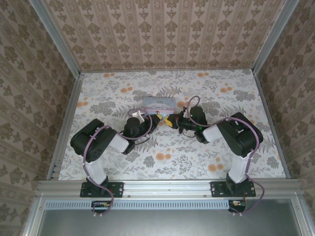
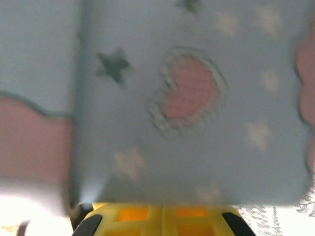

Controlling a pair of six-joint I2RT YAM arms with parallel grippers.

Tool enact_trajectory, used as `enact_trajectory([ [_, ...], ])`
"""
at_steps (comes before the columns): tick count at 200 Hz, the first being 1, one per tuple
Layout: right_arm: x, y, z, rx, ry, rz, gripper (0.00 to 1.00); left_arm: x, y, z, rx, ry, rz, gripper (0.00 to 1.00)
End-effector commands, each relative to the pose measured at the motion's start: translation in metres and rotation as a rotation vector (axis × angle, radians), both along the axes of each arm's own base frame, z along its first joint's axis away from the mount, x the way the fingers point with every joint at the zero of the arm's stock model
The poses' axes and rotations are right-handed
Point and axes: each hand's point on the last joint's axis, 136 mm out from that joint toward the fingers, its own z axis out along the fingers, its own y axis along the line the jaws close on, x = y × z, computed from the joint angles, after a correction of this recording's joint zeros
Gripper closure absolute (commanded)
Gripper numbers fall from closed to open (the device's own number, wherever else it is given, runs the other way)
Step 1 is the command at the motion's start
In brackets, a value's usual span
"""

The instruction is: Unlock the padlock with the key

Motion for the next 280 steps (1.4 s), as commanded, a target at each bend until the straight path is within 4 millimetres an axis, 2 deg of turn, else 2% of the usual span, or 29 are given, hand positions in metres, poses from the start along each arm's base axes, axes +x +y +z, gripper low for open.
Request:
enact_trajectory([
  [1,0.022,0.008,0.053,-0.086,-0.273,0.043,1.00,-0.089,-0.059,0.028,-0.104,-0.009,-0.440,1.00],
  [27,0.021,0.006,0.057,-0.239,-0.370,0.110,1.00,-0.093,-0.057,0.031,-0.117,0.005,-0.451,1.00],
  [42,0.021,0.006,0.058,-0.238,-0.368,0.116,1.00,-0.094,-0.057,0.033,-0.117,-0.001,-0.451,1.00],
  [79,0.021,0.024,0.053,-0.035,-0.248,0.063,1.00,-0.091,-0.058,0.031,-0.111,-0.007,-0.442,1.00],
  [82,0.020,0.028,0.055,-0.005,-0.240,0.061,1.00,-0.091,-0.059,0.031,-0.111,-0.009,-0.443,1.00],
  [83,0.020,0.030,0.061,0.014,-0.259,0.061,1.00,-0.091,-0.060,0.031,-0.111,-0.007,-0.443,1.00],
  [97,0.020,0.050,0.070,0.164,-0.229,0.077,1.00,-0.093,-0.066,0.031,-0.112,-0.007,-0.456,1.00],
  [111,0.025,0.058,0.075,0.251,-0.217,0.075,1.00,-0.096,-0.071,0.029,-0.113,-0.004,-0.472,1.00],
  [127,0.029,0.049,0.054,0.129,-0.195,0.058,1.00,-0.099,-0.072,0.027,-0.109,0.001,-0.476,1.00],
  [143,0.025,0.045,0.054,-0.018,-0.242,0.093,1.00,-0.099,-0.069,0.025,-0.103,0.002,-0.468,1.00],
  [166,0.023,0.039,0.060,-0.142,-0.292,0.126,1.00,-0.100,-0.067,0.021,-0.094,0.005,-0.463,1.00],
  [212,0.032,0.025,0.054,-0.186,-0.311,0.121,1.00,-0.096,-0.064,0.013,-0.082,0.026,-0.436,1.00],
  [244,0.031,0.022,0.054,-0.190,-0.320,0.116,0.77,-0.087,-0.051,-0.002,-0.052,0.053,-0.372,1.00],
  [280,0.024,0.017,0.055,-0.204,-0.322,0.113,0.58,-0.072,-0.039,-0.012,-0.031,0.068,-0.306,1.00],
])
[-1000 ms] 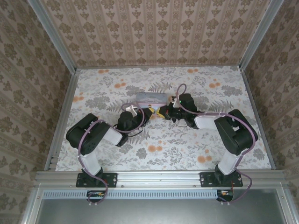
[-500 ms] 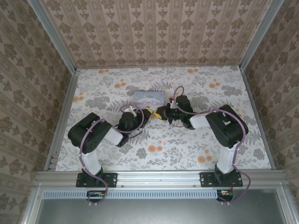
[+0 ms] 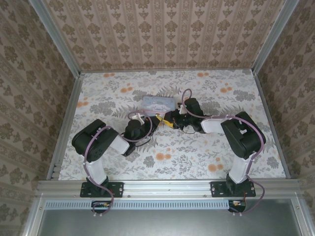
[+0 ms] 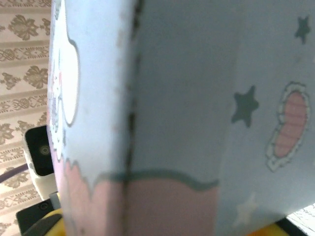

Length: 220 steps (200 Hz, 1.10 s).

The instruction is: Unlock the padlock with the key

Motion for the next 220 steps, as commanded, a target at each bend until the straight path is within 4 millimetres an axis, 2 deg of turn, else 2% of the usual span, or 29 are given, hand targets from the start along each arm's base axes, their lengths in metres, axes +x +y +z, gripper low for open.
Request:
enact_trajectory([
  [1,0.024,0.010,0.069,0.079,-0.256,-0.024,0.58,-0.068,-0.042,-0.001,-0.029,0.010,-0.350,1.00],
  [41,-0.002,-0.006,0.053,0.007,-0.230,0.000,0.33,-0.056,-0.036,-0.005,-0.022,0.012,-0.323,1.00],
  [68,-0.026,-0.021,0.049,-0.048,-0.238,0.030,0.29,-0.052,-0.034,-0.008,-0.017,0.017,-0.319,1.00],
  [97,-0.049,-0.036,0.056,-0.155,-0.292,0.073,0.29,-0.049,-0.030,-0.014,-0.007,0.028,-0.315,1.00],
  [105,-0.055,-0.041,0.050,-0.218,-0.299,0.093,0.29,-0.048,-0.028,-0.016,-0.004,0.030,-0.312,1.00],
  [108,-0.058,-0.044,0.058,-0.231,-0.330,0.094,0.30,-0.048,-0.028,-0.016,-0.002,0.031,-0.310,1.00],
  [139,-0.076,-0.054,0.052,-0.468,-0.425,0.192,0.37,-0.046,-0.023,-0.020,0.002,0.042,-0.301,1.00],
  [182,-0.084,-0.062,0.035,-0.816,-0.582,0.309,0.49,-0.049,-0.020,-0.024,0.020,0.074,-0.301,1.00],
  [220,-0.088,-0.058,0.027,-0.945,-0.687,0.393,0.52,-0.053,-0.018,-0.029,0.041,0.116,-0.306,1.00],
])
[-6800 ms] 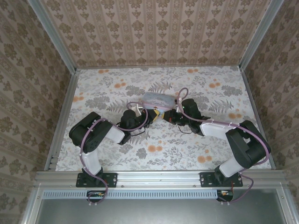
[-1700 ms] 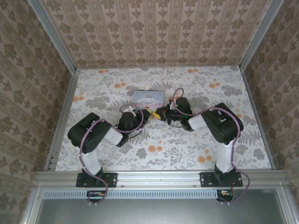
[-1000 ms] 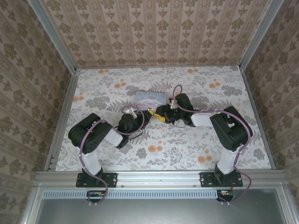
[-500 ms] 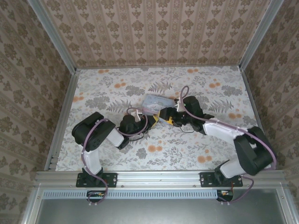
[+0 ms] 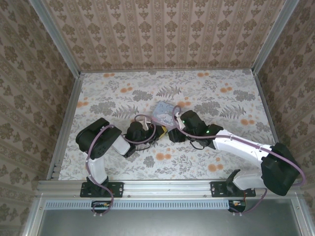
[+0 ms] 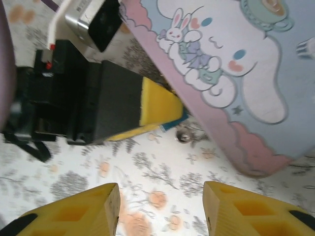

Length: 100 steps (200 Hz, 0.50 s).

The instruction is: Unlock the padlock with the key

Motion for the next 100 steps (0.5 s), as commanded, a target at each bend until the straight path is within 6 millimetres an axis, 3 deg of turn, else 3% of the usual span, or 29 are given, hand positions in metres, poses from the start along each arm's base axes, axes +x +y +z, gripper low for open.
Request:
enact_trajectory([
  [1,0.005,-0.014,-0.007,-0.195,-0.109,0.042,0.53,-0.005,0.000,0.008,-0.001,-0.011,-0.031,1.00],
  [47,-0.004,0.014,-0.009,-0.277,-0.194,0.191,0.57,-0.005,-0.002,0.008,-0.003,0.036,-0.042,1.00],
  [54,-0.004,0.017,-0.020,-0.306,-0.175,0.205,0.58,-0.005,-0.002,0.009,-0.004,0.037,-0.043,1.00],
  [100,0.002,0.026,-0.037,-0.381,-0.182,0.213,0.61,-0.007,-0.004,0.019,-0.005,0.041,-0.055,1.00],
])
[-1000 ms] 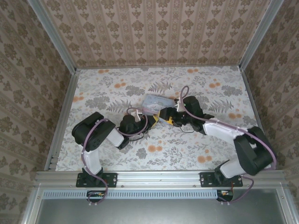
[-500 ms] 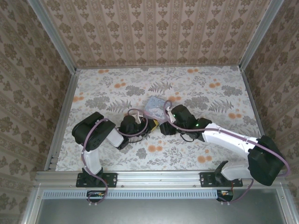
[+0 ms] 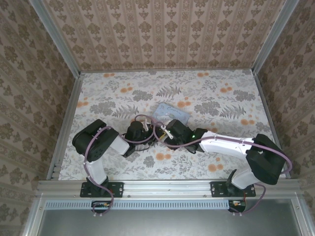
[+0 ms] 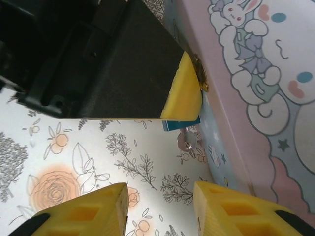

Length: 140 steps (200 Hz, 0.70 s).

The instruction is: Unlock the padlock with the key

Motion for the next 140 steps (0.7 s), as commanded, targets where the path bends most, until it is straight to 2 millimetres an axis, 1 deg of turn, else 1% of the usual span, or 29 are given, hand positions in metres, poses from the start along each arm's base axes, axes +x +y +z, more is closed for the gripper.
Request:
enact_trajectory([
  [1,0.011,0.003,0.002,-0.059,-0.057,0.002,0.62,0.001,-0.005,0.020,-0.034,-0.008,-0.028,1.00],
  [55,0.020,0.003,-0.010,-0.120,-0.092,-0.024,0.65,-0.001,-0.005,0.030,-0.039,-0.006,-0.039,1.00],
  [71,0.025,0.002,-0.012,-0.133,-0.116,-0.046,0.68,-0.001,-0.007,0.032,-0.039,-0.005,-0.043,1.00],
  [88,0.032,-0.001,-0.013,-0.162,-0.158,-0.086,0.69,-0.002,-0.007,0.033,-0.040,-0.003,-0.047,1.00],
  [128,0.047,-0.007,-0.009,-0.180,-0.246,-0.183,0.69,-0.005,-0.009,0.035,-0.044,0.000,-0.053,1.00],
  [140,0.052,-0.009,-0.006,-0.178,-0.269,-0.213,0.70,-0.006,-0.009,0.035,-0.045,0.002,-0.053,1.00],
])
